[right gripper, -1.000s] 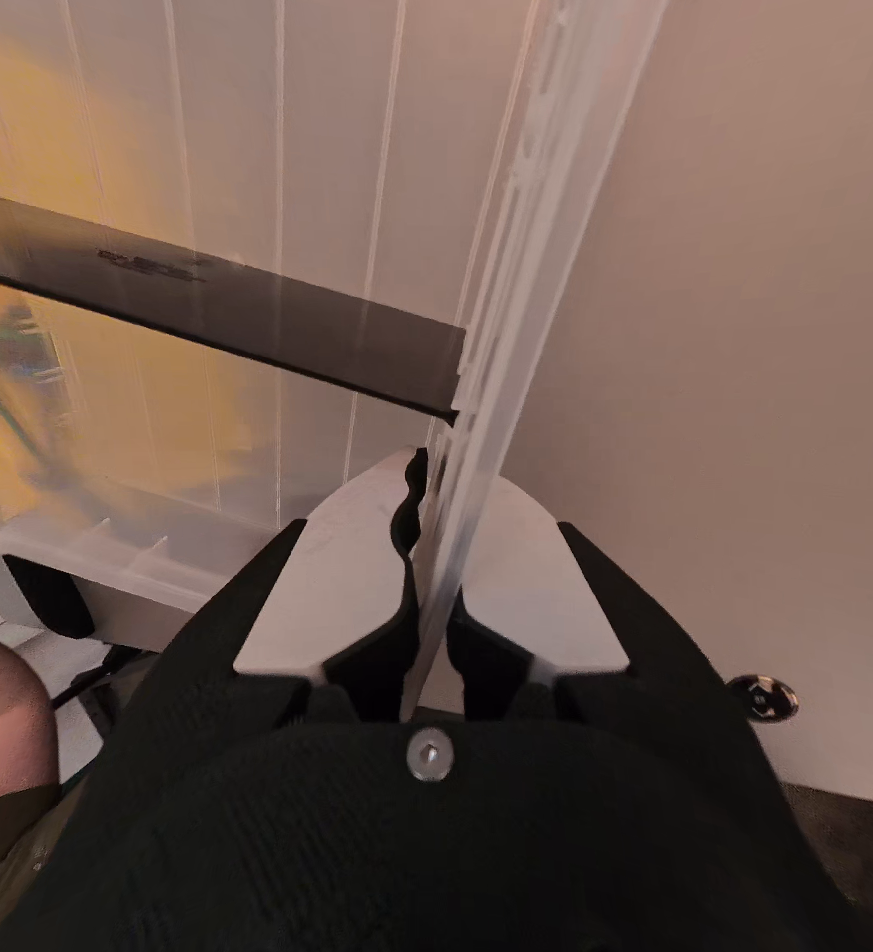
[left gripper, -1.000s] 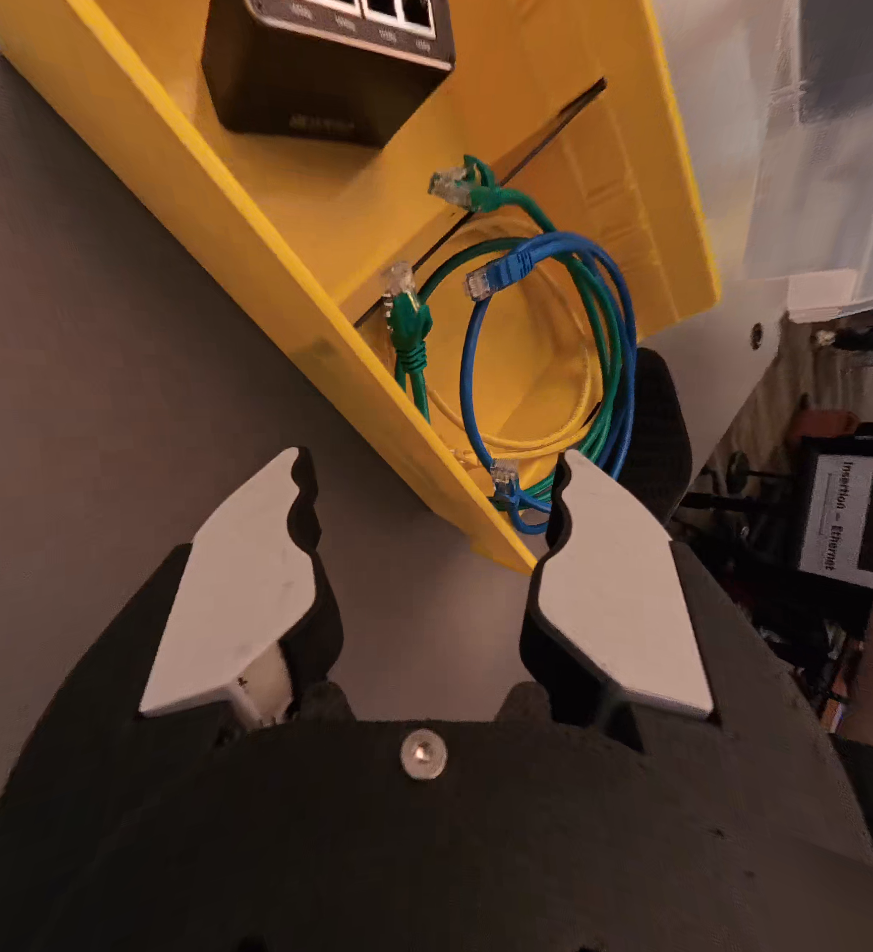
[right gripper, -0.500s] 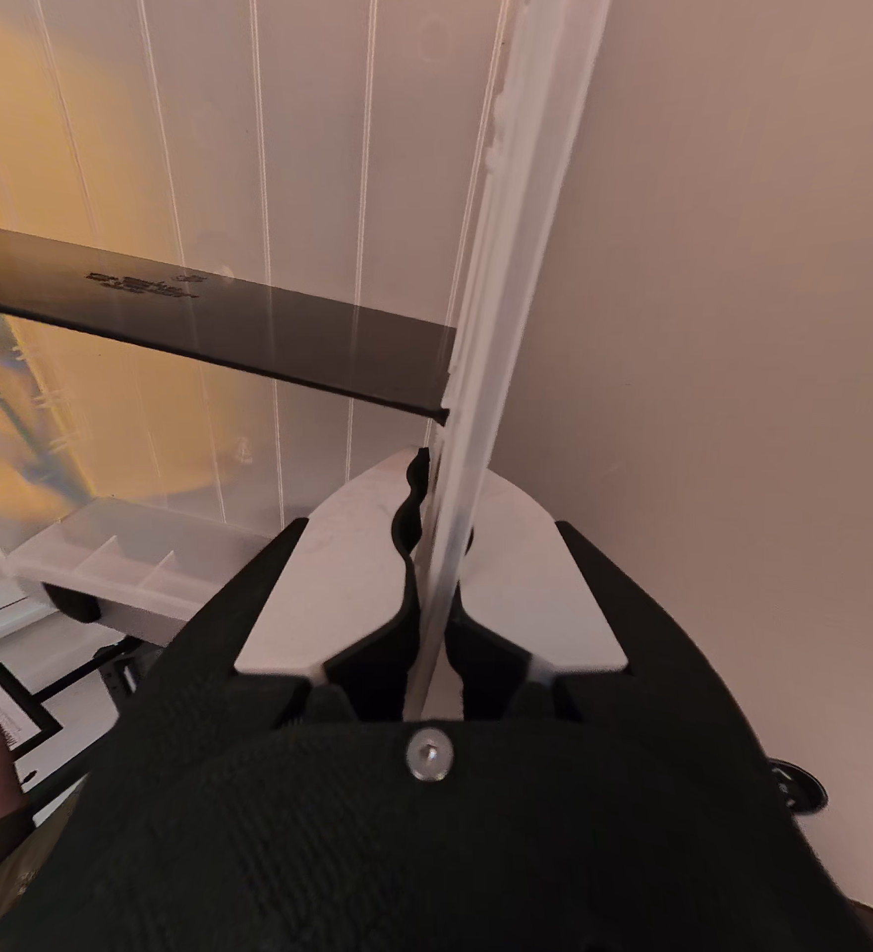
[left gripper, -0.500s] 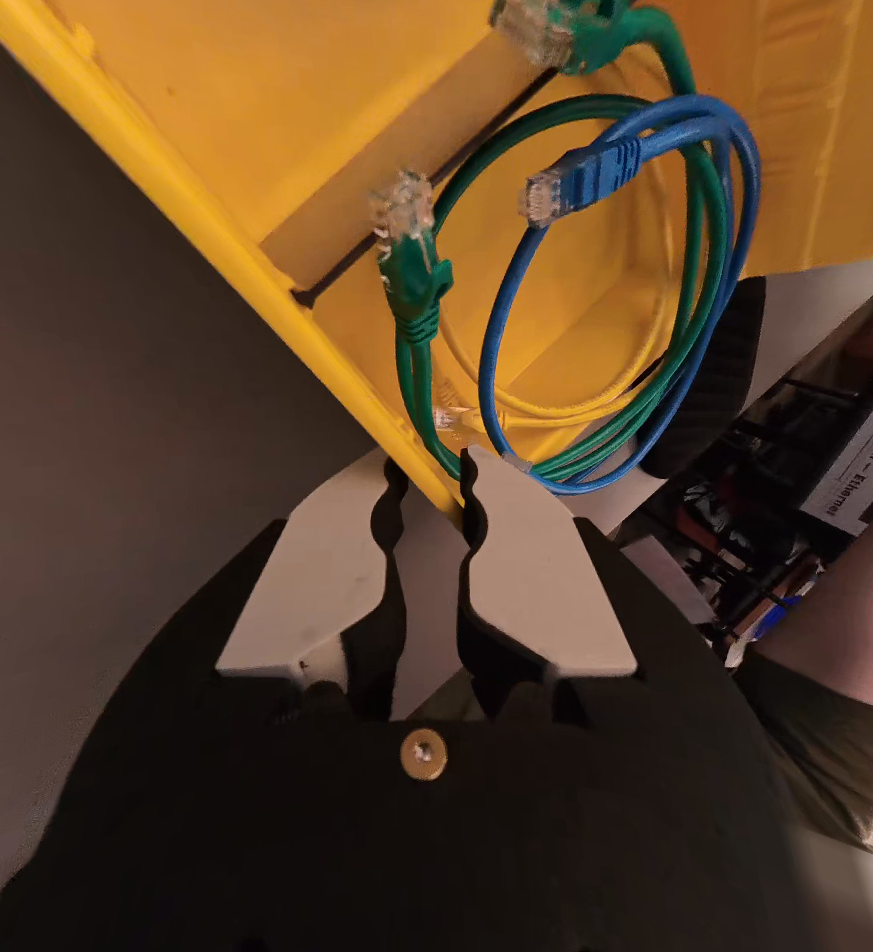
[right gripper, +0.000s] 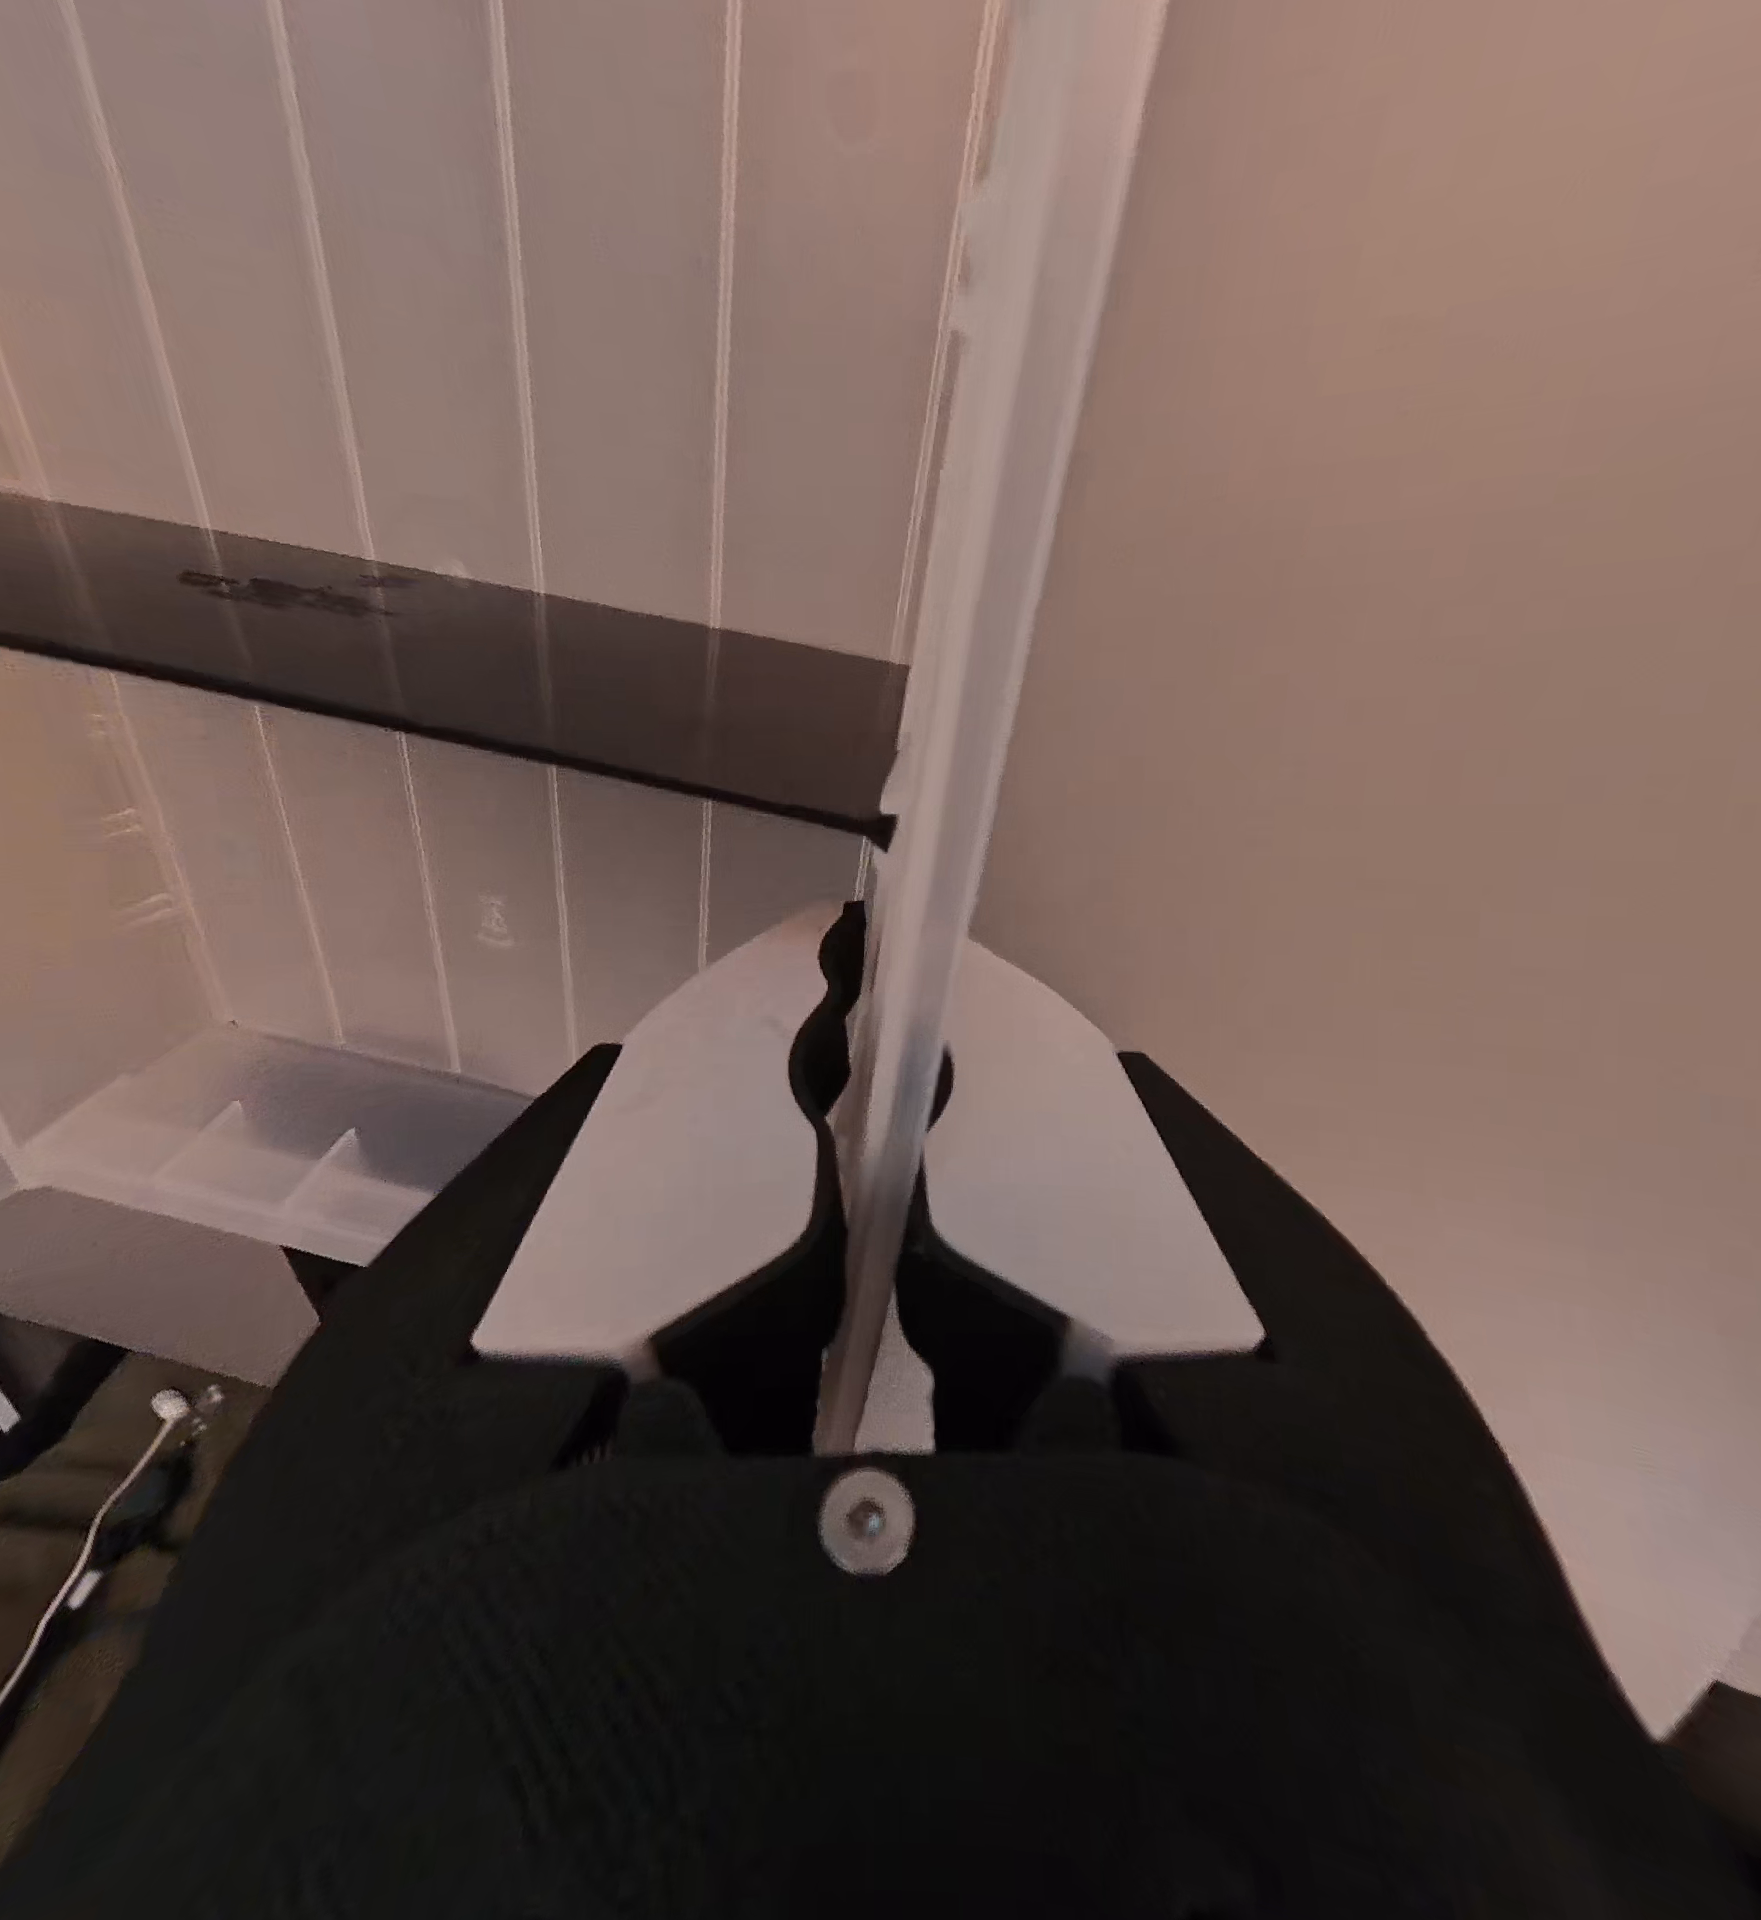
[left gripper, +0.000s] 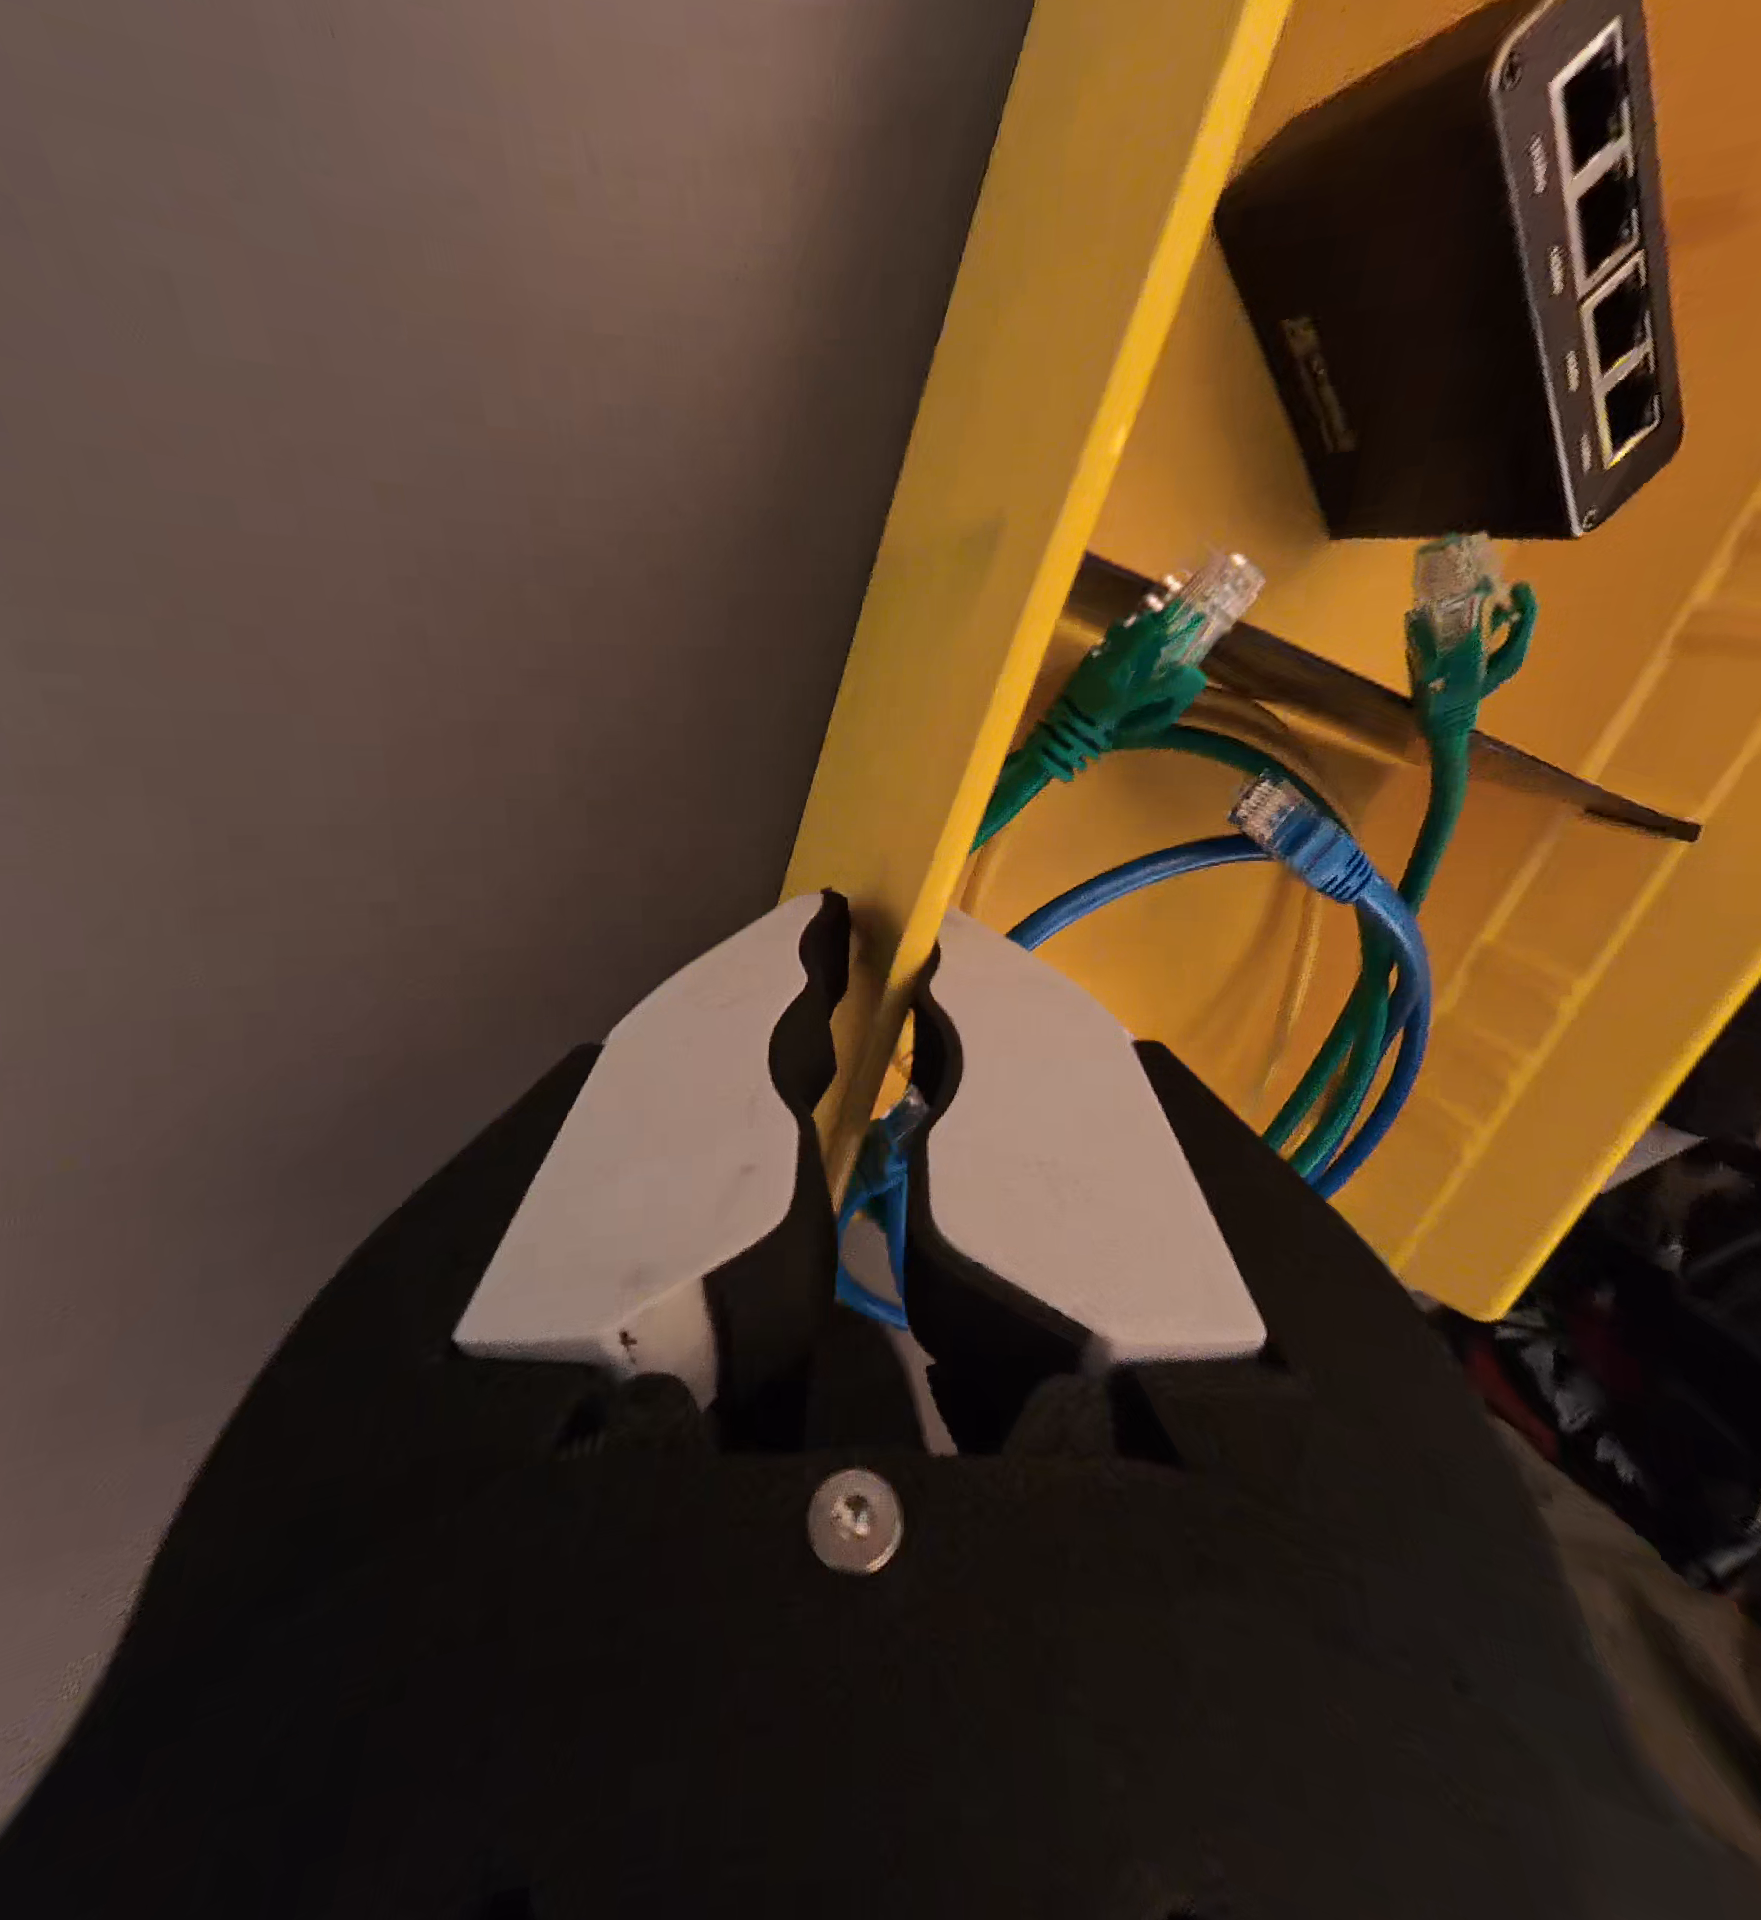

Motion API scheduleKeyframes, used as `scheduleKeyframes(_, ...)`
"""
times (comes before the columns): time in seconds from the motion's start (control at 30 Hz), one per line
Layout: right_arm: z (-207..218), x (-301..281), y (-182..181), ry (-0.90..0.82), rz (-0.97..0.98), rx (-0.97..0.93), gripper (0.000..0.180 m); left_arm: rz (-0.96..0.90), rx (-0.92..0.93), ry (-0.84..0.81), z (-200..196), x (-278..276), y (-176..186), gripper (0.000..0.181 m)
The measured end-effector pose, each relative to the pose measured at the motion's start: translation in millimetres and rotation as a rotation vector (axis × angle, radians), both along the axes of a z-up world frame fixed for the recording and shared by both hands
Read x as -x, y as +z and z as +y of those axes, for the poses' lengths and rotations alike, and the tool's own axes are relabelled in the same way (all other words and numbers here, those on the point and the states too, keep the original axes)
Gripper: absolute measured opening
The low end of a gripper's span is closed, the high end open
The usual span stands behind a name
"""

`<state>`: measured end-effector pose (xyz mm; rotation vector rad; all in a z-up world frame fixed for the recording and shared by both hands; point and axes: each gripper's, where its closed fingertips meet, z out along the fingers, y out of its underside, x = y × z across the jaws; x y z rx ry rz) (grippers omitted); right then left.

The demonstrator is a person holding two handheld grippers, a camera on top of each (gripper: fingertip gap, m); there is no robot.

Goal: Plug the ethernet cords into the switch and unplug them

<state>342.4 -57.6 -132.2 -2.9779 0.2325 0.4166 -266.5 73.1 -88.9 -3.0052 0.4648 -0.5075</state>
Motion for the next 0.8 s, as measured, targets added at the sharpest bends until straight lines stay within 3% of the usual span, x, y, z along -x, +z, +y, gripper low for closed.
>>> scheduleKeyframes(0.23,32,14,-2,0.07,-0.112,0.066,0.004,-0.021,-0.022,0.232,-15,121,2,0.009)
scheduleKeyframes(0.37,43,27,-3,0.086,-0.114,0.11,0.004,-0.028,-0.027,0.316,-29,161,2,0.008)
scheduleKeyframes(0.8,47,42,-4,0.129,-0.106,0.124,0.004,-0.059,-0.06,0.362,-29,174,2,0.008)
